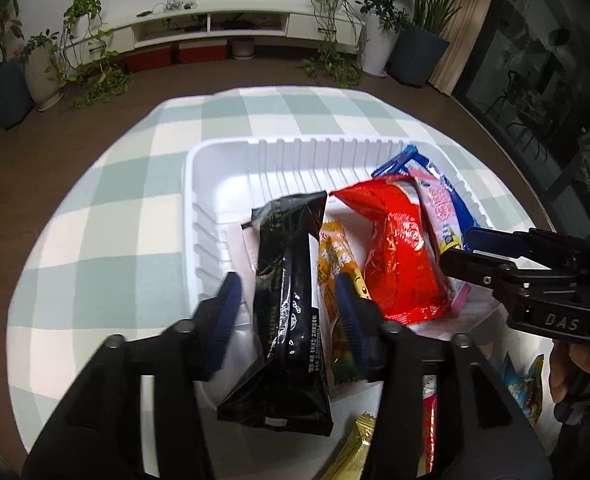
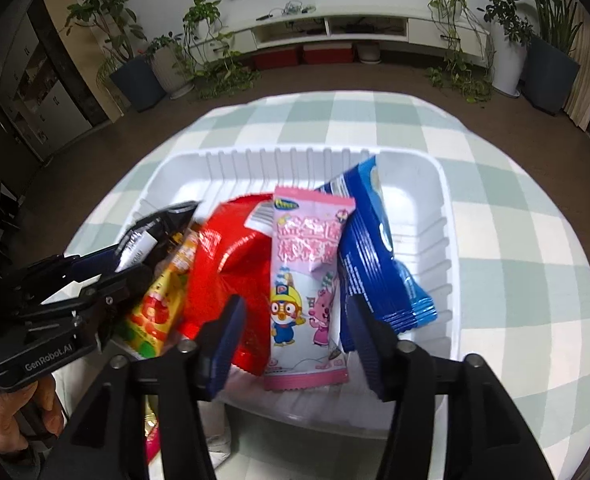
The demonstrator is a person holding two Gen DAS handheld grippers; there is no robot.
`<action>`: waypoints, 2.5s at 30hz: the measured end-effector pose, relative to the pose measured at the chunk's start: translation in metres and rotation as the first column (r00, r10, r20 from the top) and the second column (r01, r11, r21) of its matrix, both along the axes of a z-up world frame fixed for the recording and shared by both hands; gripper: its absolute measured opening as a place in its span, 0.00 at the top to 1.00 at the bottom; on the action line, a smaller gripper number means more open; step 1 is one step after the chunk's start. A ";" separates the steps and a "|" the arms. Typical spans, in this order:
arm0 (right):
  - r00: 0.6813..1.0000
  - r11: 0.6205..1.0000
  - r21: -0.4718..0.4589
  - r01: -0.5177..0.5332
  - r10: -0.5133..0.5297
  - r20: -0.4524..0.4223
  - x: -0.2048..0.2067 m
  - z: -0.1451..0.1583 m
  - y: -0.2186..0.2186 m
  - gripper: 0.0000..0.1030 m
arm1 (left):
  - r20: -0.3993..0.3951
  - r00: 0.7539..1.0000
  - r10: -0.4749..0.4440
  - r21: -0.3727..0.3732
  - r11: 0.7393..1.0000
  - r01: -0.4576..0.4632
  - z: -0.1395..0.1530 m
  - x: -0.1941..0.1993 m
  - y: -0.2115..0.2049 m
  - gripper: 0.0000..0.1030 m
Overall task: Organize snacks
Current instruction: 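Carry both packets into the white tray and open both tools, then move both tools back over the remaining snacks, then grasp the white-red long packet with the left tool while the right tool grasps the blue cartoon bag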
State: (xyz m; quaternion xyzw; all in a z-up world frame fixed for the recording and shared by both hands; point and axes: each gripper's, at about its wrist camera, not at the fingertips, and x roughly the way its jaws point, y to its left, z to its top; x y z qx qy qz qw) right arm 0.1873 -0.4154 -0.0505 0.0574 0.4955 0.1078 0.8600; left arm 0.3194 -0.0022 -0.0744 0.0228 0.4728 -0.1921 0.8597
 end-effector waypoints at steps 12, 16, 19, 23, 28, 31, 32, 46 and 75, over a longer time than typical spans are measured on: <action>0.995 0.992 0.118 0.048 -0.058 0.084 -0.041 0.044 -0.026 0.19 | 0.102 0.994 0.023 -0.006 1.000 -0.022 0.045 -0.049 0.020 0.01; 0.989 0.979 0.199 0.048 -0.075 0.131 -0.075 0.058 -0.038 0.13 | 0.178 0.983 -0.039 0.031 0.999 0.034 0.058 -0.090 0.025 0.00; 0.984 0.969 0.242 0.039 -0.080 0.161 -0.106 0.065 -0.043 0.12 | 0.230 0.971 -0.068 0.076 0.996 0.052 0.062 -0.124 0.028 0.00; 0.981 0.964 0.266 0.027 -0.077 0.179 -0.149 0.064 -0.043 0.11 | 0.210 0.974 -0.080 0.066 0.996 0.067 0.055 -0.166 0.033 0.00; 0.980 0.969 0.246 0.007 -0.055 0.190 -0.196 0.052 -0.039 0.11 | 0.111 0.991 -0.078 0.051 0.996 0.073 0.034 -0.201 0.042 0.00; 0.982 0.967 0.256 0.020 -0.067 0.176 -0.223 0.038 -0.039 0.11 | 0.094 0.992 -0.080 0.054 0.996 0.075 0.027 -0.214 0.044 0.00; 0.983 0.965 0.260 0.021 -0.067 0.169 -0.229 0.034 -0.039 0.11 | 0.091 0.992 -0.087 0.054 0.995 0.083 0.026 -0.218 0.043 0.00; 0.983 0.978 0.207 0.029 -0.065 0.170 -0.255 0.019 -0.040 0.20 | 0.056 0.951 -0.305 0.110 0.948 0.298 0.030 -0.214 -0.029 0.10; 0.986 0.973 0.231 0.024 -0.061 0.153 -0.256 0.011 -0.048 0.32 | -0.177 0.920 -0.350 0.198 0.903 0.382 -0.033 -0.141 -0.107 0.69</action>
